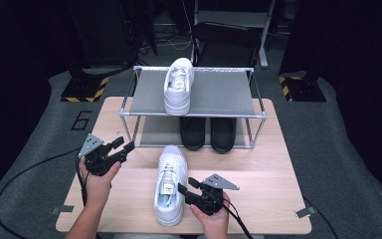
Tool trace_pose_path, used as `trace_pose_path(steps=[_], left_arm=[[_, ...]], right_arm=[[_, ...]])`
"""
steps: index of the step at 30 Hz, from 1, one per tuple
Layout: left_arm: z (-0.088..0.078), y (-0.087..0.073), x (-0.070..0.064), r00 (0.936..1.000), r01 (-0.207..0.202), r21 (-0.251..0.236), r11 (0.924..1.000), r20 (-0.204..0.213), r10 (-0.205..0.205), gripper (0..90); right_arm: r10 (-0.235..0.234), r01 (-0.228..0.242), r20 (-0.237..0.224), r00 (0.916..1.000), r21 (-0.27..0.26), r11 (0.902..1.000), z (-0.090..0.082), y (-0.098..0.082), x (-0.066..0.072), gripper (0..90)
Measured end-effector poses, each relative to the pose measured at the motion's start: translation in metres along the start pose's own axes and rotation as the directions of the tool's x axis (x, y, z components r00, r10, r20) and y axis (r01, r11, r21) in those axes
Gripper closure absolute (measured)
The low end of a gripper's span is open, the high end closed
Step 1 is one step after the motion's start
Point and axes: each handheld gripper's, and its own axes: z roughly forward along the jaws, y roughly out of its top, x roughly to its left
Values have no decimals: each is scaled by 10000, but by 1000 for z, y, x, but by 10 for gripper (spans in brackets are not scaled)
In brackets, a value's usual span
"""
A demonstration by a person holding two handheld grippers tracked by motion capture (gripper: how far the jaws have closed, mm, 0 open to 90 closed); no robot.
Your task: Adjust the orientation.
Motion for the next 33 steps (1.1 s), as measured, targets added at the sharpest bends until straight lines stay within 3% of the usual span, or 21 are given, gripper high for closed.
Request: trace_pose_path(steps=[7,10,12,16,22,25,26,28,31,33], left_arm=[[-1,-2,1,10000,65,18,10000,-27,-65,485],[1,-4,0,10000,75,83,9999,-1,-75,484],[1,-4,0,9999,103,68,9999,-22,-103,484],[1,-5,0,9999,113,65,9999,37,-113,481],[0,-5,1,9999,138,32,9999,-12,-138,481],[0,-5,2,9999,170,1,9999,-2,-170,481],[0,-5,2,9998,177,13,9998,4,-177,481],[0,-5,2,9995,312,-38,9995,-1,-312,481],[-1,-5,3,9994,359,-65,9993,-30,-359,481],[-1,-6,3,9993,362,-47,9993,-87,-362,481]], right_arm=[[-415,413,15,9991,702,9967,16,-6,6,492],[-616,587,318,9976,844,9947,21,-8,8,506],[-475,441,367,9982,865,9953,20,-7,7,548],[-809,761,495,9955,918,9929,15,-4,9,663],[-995,912,798,9918,1006,9907,6,1,0,731],[-1456,1354,1106,9831,946,9863,2,4,-3,798],[-1707,1588,1329,9763,956,9827,0,6,-5,803],[-1505,1388,1293,9801,949,9858,-2,8,-12,802],[-835,738,1097,9905,891,9933,-5,8,-19,770],[-966,889,808,9920,941,9916,-4,8,-21,733]])
